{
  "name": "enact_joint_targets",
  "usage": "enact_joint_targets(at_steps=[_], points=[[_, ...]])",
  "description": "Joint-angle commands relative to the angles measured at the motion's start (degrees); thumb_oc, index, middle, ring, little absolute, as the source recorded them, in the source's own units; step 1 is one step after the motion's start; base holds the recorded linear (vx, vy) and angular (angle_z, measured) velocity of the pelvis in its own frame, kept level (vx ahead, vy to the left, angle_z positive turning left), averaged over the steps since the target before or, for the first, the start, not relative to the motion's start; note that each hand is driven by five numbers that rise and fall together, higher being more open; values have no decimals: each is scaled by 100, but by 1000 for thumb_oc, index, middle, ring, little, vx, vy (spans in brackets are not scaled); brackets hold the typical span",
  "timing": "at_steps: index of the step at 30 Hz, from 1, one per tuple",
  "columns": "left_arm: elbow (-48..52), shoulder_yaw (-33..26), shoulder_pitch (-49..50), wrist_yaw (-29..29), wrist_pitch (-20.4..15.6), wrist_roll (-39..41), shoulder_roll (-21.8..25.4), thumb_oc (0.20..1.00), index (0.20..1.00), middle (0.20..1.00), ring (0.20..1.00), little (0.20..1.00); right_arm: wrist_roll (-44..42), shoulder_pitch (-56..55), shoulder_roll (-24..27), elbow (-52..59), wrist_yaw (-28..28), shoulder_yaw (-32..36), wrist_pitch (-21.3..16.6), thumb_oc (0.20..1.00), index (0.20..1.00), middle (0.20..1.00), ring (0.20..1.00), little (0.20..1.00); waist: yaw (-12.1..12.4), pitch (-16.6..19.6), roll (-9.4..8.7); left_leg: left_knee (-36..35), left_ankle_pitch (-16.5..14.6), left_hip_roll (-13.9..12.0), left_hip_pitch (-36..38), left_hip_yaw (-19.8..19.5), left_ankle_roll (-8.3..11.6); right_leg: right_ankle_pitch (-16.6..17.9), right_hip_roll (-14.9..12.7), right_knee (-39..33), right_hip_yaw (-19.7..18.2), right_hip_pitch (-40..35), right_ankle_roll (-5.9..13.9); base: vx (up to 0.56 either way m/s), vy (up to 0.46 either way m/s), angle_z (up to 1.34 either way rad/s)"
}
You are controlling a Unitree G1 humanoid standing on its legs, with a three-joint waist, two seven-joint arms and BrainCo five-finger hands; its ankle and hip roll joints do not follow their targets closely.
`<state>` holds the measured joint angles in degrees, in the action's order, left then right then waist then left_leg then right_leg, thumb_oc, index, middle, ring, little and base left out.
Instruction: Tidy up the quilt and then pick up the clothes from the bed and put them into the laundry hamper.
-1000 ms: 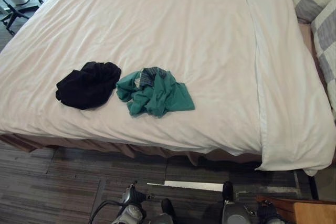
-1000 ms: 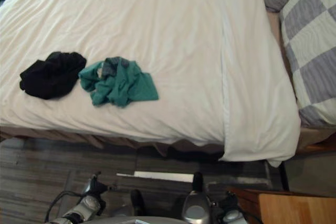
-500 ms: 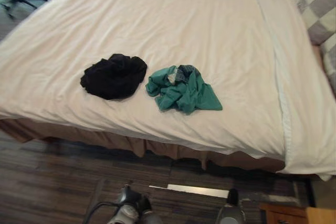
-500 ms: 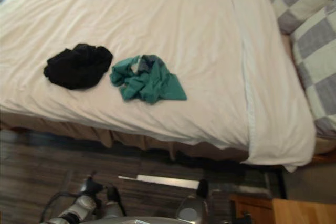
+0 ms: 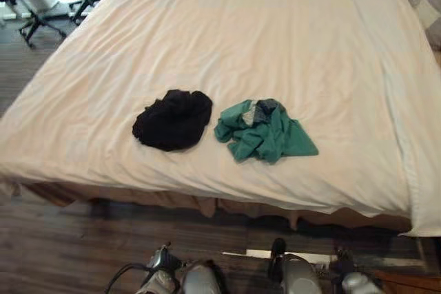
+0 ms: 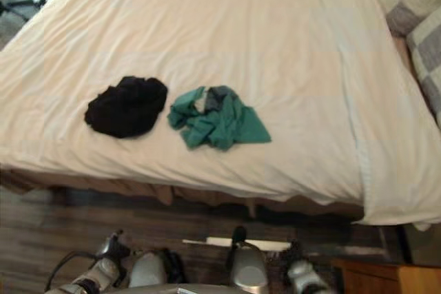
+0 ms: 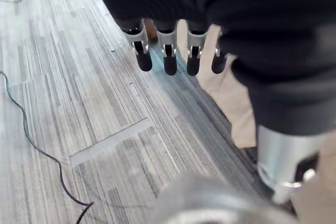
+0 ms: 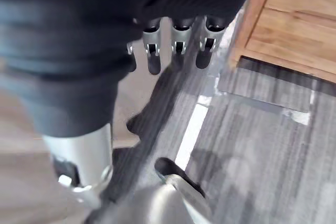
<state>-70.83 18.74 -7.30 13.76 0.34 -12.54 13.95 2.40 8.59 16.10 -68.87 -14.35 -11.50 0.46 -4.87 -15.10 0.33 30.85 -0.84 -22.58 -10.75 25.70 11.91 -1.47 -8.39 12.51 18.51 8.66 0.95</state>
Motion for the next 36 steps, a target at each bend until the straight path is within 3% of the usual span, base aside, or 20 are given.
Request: enact_joint_targets(at_steps=[1, 4, 5, 6, 7, 9, 11, 13, 15, 16, 20, 21, 25, 27, 29, 30, 32, 33, 34, 36], points=[[344, 99, -457, 76, -144, -174, 64, 1000, 1000, 1000, 1000, 1000, 140, -51, 61, 473, -63, -194, 62, 1000, 1000, 1000, 1000, 1000, -165, -43, 40, -1882, 285, -5, 648, -298, -89, -50, -689, -794, -251, -347, 917, 176, 829, -64], [335, 204, -503, 91, -154, -246, 35, 1000, 1000, 1000, 1000, 1000, 172, -49, 36, 593, -56, -236, 38, 1000, 1000, 1000, 1000, 1000, -159, 20, 64, -2493, 545, -15, 690, -691, -65, 114, -851, -863, -406, -300, 989, 64, 549, -52], [335, 376, -582, 95, -185, -314, -85, 1000, 1000, 1000, 1000, 1000, 206, -99, -23, 842, -15, -300, -22, 1000, 1000, 1000, 1000, 1000, -192, 140, 130, -2946, 367, 166, 867, -1335, -10, 286, -1063, -987, -726, -324, 1141, 172, 982, -46], [338, 535, -714, 66, -176, -443, -151, 1000, 1000, 1000, 1000, 1000, 291, -104, -103, 996, 3, -256, -12, 1000, 1000, 1000, 1000, 1000, -299, 151, 59, -2986, 154, 439, 915, -1325, -33, 730, -1366, -1078, -869, -325, 1322, 170, 981, -44], [338, 536, -714, 66, -176, -443, -151, 1000, 1000, 1000, 1000, 1000, 291, -104, -103, 996, 3, -256, -12, 1000, 1000, 1000, 1000, 1000, -298, 155, 58, -2986, 155, 441, 910, -1325, -33, 730, -1367, -1078, -870, -320, 1322, 31, 610, -45], [340, 614, -867, 91, -149, -495, -72, 1000, 1000, 1000, 1000, 1000, 353, 86, -311, 1060, -6, -481, 15, 1000, 1000, 1000, 1000, 1000, -230, 68, -119, -2961, 47, 722, 956, -1107, -182, 1387, -1599, -1049, -763, -49, 1325, -75, 368, -68], [432, 593, -871, 119, -157, -466, 5, 1000, 1000, 1000, 1000, 1000, 349, 267, -416, 1130, 15, -696, -12, 1000, 1000, 1000, 1000, 1000, -60, 35, -98, -3191, 77, 861, 1092, -748, -313, 1182, -1668, -827, -36, 62, 1195, -124, 441, -103], [466, 559, -790, 109, -156, -415, 6, 1000, 1000, 1000, 1000, 1000, 356, 243, -438, 1096, 30, -756, -44, 1000, 1000, 1000, 1000, 1000, -31, 12, -85, -3398, 185, 1071, 1150, -699, -432, 776, -1177, -462, -120, 40, 1080, -81, 443, -51], [242, 399, -618, 45, -73, -411, 31, 1000, 1000, 1000, 1000, 1000, 162, 141, -368, 815, -20, -573, -12, 1000, 1000, 1000, 1000, 1000, -7, 10, -33, -3539, 226, 1351, 1152, -804, -604, 172, -319, -213, -490, -22, 905, -85, 421, 11], [90, 267, -499, 37, -39, -395, 65, 1000, 1000, 1000, 1000, 1000, 143, 95, -338, 661, -36, -499, 14, 1000, 1000, 1000, 1000, 1000, 19, 28, -44, -3556, 197, 1430, 1185, -802, -639, 97, -216, -274, -471, -108, 840, -48, 234, 13], [-232, -198, -193, 93, -4, -199, 147, 1000, 1000, 1000, 1000, 1000, -58, -20, -189, 174, -174, -34, 70, 1000, 1000, 1000, 1000, 1000, 89, 197, -106, -3567, 175, 1553, 1122, -793, -675, 218, -210, -871, -528, -393, 868, 7, 81, 11], [-423, -782, 83, 139, 28, 155, 312, 1000, 1000, 1000, 1000, 1000, -216, -183, -12, -108, -252, 401, 139, 1000, 1000, 1000, 1000, 1000, 151, 260, -146, -3585, 160, 1564, 1185, -738, -691, 294, -269, -1075, -442, -558, 932, 18, 43, 13], [-526, -1173, 353, -42, 28, 554, 440, 1000, 1000, 1000, 1000, 1000, -517, -342, 241, -182, -290, 914, 176, 1000, 1000, 1000, 1000, 1000, 149, 331, -173, -3585, 143, 1581, 1186, -758, -694, 361, -300, -1126, -445, -595, 950, 26, 10, -3], [-444, -1383, 854, -854, -87, 954, 569, 1000, 1000, 1000, 1000, 1000, -777, -566, 629, -150, -145, 1407, 216, 1000, 1000, 1000, 1000, 1000, 109, 366, -179, -3585, 117, 1591, 1289, -735, -693, 439, -341, -1225, -448, -705, 1006, 73, 17, 7], [-43, -1126, 1392, -1703, -206, 1102, 726, 1000, 1000, 1000, 1000, 1000, -870, -523, 1067, -204, 44, 1660, 256, 1000, 1000, 1000, 1000, 1000, 93, 360, -161, -3585, 101, 1590, 1324, -694, -691, 522, -396, -1300, -442, -737, 1059, 49, 22, -9], [219, -789, 1741, -2195, -280, 869, 885, 1000, 1000, 1000, 1000, 1000, -870, -475, 1361, -124, 131, 1751, 238, 1000, 1000, 1000, 1000, 1000, 84, 352, -124, -3585, 108, 1583, 1333, -668, -679, 564, -405, -1356, -461, -749, 1079, 27, 25, -17], [166, -461, 2033, -2349, -409, -9, 1175, 1000, 1000, 1000, 1000, 1000, -865, -393, 1674, 17, 132, 1857, 155, 1000, 1000, 1000, 1000, 1000, 64, 372, -82, -3585, 79, 1576, 1361, -629, -667, 604, -417, -1423, -488, -786, 1106, 42, 17, -11], [-41, -341, 2098, -2233, -460, -680, 1293, 1000, 1000, 1000, 1000, 1000, -859, -352, 1816, 180, 98, 1920, 79, 1000, 1000, 1000, 1000, 1000, 52, 386, -76, -3585, 62, 1575, 1375, -597, -658, 621, -419, -1449, -515, -789, 1128, 63, 9, -6], [-451, -575, 1904, -1509, -234, -1621, 1581, 1000, 1000, 1000, 1000, 1000, -706, -442, 2123, 752, -214, 2133, -110, 1000, 1000, 1000, 1000, 1000, 30, 412, -83, -3585, 44, 1574, 1389, -560, -646, 636, -424, -1498, -545, -790, 1143, 44, -2, -8], [-590, -1026, 1708, -1045, -73, -1572, 1733, 1000, 1000, 1000, 1000, 1000, -496, -638, 2245, 1242, -497, 2329, -169, 1000, 1000, 1000, 1000, 1000, 47, 415, -98, -3585, 51, 1575, 1384, -569, -638, 635, -428, -1513, -524, -799, 1148, 19, -21, -14]])
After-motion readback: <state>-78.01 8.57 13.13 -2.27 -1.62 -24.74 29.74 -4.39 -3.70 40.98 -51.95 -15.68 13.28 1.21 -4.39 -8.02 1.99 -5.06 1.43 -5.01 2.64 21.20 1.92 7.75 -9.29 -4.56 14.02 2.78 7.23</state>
